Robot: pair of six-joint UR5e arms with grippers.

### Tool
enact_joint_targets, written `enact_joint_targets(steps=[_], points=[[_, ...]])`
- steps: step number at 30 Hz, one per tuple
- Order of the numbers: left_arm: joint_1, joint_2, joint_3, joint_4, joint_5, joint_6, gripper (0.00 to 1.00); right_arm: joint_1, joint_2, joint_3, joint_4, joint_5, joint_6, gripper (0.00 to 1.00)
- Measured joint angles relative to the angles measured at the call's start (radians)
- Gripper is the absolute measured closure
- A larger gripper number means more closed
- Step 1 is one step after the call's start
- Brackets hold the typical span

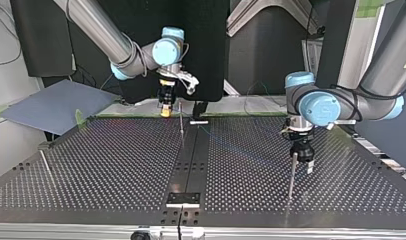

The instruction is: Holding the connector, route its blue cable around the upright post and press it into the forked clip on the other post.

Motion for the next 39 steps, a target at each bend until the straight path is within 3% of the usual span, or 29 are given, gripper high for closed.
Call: enact_joint_targets(steps=[12,20,25,32,39], points=[[0.000,0.000,0.000,-0.008,0.002,0.007,0.00,-0.005,0.003,0.103,-0.103,0.103,0.034,1.00],[-0.002,0.000,0.000,-0.012,0.000,0.008,0.00,-0.011,0.030,0.169,-0.169,0.158,0.045,1.00],[-0.003,0.000,0.000,-0.013,0.000,0.010,0.00,-0.017,0.077,0.218,-0.218,0.158,0.069,1.00],[-0.003,0.000,0.000,-0.015,0.000,0.010,0.00,-0.021,0.137,0.279,-0.279,0.117,0.121,1.00],[0.000,0.000,0.000,-0.015,-0.001,0.010,0.00,-0.026,0.199,0.341,-0.341,0.106,0.128,1.00]])
